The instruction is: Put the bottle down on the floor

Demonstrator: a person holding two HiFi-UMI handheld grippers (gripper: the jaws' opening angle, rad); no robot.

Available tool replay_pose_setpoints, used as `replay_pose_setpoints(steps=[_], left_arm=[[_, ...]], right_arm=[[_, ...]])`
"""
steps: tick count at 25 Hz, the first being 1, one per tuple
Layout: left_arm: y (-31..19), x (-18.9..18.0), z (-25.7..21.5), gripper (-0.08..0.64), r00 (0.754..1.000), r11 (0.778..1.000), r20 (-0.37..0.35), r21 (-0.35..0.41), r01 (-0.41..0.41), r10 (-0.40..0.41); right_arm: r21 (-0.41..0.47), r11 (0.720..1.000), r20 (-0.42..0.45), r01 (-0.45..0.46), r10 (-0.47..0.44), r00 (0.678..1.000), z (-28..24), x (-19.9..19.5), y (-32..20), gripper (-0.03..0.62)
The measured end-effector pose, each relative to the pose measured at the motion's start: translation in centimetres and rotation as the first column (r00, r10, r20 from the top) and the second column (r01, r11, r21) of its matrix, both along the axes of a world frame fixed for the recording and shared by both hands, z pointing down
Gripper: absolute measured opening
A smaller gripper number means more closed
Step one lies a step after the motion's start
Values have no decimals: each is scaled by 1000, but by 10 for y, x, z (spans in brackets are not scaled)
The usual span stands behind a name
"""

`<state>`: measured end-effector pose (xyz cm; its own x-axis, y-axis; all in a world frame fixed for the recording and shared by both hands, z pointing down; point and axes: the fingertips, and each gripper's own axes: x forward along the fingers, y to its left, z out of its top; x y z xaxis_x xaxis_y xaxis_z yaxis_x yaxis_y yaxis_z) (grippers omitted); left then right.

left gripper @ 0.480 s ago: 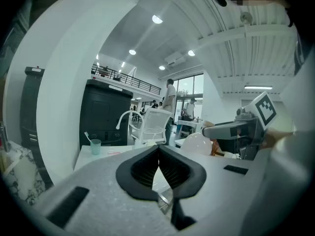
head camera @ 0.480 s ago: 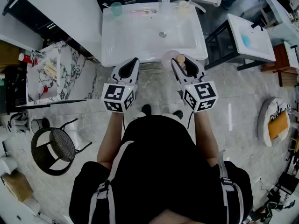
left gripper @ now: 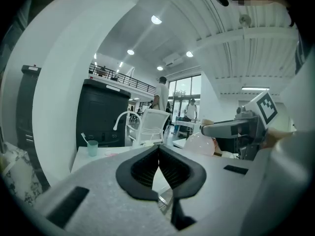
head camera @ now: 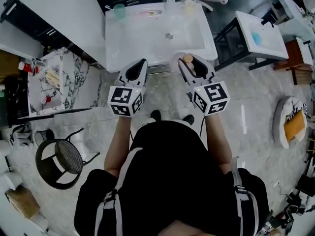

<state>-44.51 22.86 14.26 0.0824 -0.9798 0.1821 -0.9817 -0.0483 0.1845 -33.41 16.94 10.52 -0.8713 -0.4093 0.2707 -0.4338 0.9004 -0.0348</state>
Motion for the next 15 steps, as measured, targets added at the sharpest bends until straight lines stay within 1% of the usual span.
replay_pose_setpoints(steps=[6, 10, 15], left_arm=[[-4, 3, -1, 19, 1000, 1000, 5, -8, -13, 13], [-6, 2, 0, 19, 1000, 1000, 5, -12, -20, 21], [-12, 2, 4, 18, 999, 999, -2, -18, -35, 35]], right_arm=[[-35, 999, 28, 19, -18, 999, -2, -4, -2, 138], [-61, 998, 45, 4, -1, 999, 1, -4, -7, 138], [-68, 997, 43, -30, 33, 999, 7, -1, -18, 138]])
